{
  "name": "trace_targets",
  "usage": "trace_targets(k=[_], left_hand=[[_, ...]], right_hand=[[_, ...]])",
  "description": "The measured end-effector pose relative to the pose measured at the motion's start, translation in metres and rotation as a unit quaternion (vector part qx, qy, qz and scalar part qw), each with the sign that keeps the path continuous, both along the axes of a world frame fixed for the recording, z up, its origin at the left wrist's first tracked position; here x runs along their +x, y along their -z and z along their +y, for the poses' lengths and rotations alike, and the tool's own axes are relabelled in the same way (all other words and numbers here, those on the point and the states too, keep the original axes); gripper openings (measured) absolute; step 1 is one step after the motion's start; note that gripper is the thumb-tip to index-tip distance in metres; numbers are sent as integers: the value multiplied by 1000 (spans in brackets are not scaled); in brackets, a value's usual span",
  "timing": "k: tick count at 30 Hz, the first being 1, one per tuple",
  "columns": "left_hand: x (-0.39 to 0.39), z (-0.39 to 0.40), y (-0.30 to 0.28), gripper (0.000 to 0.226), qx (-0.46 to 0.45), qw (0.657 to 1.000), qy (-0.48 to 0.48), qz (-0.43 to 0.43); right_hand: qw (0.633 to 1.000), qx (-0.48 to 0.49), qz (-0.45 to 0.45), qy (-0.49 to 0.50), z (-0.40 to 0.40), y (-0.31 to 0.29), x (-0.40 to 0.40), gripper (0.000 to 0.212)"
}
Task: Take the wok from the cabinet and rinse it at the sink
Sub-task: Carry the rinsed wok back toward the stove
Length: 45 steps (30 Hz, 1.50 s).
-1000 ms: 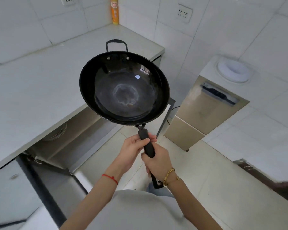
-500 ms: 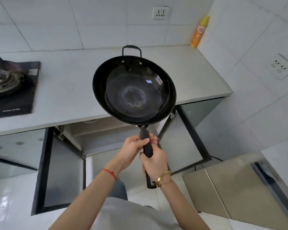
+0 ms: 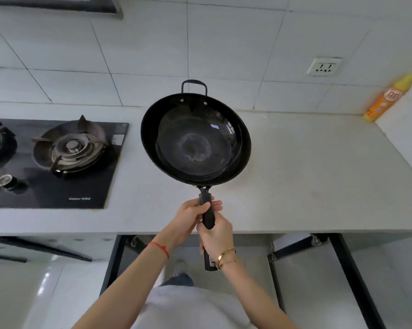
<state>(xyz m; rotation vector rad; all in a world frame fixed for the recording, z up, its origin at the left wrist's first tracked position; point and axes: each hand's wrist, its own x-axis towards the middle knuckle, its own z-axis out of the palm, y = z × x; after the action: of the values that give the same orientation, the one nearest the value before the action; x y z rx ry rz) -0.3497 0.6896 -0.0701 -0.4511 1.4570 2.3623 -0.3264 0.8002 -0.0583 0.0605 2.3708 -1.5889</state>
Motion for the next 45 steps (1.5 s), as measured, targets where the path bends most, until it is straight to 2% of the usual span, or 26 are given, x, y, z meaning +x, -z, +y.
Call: trace_targets(k=[5,14,20,28,35,39,45], left_hand=[[-51,-52,5,30,0,1000,-24,-16],[-96,-104,17,32,-14,993,-95,-72],[-100,-118,26,31,-43,988,-96,-115],[-99,-129,33,30,-52,987,-93,-124],[-94,-146,31,28,-84,985,-55,-140],[-90,-149,32,31,-112,982,-41,-149],[-74,-146,31,27,-205,967,-79,-127]], right_hand=[[1000,4,-8,-12,-55,9,-56,24],[998,26,-47,-32,-119,35,-112,7],[995,43,-74,-47,-134,54,-118,5],[996,35,-63,-44,-143,68,-113,6],[992,-2,-126,-22,-161,64,-106,11],[986,-12,-147,-83,-154,66,-109,16],[971,46,-88,-216,-132,68,-121,13]])
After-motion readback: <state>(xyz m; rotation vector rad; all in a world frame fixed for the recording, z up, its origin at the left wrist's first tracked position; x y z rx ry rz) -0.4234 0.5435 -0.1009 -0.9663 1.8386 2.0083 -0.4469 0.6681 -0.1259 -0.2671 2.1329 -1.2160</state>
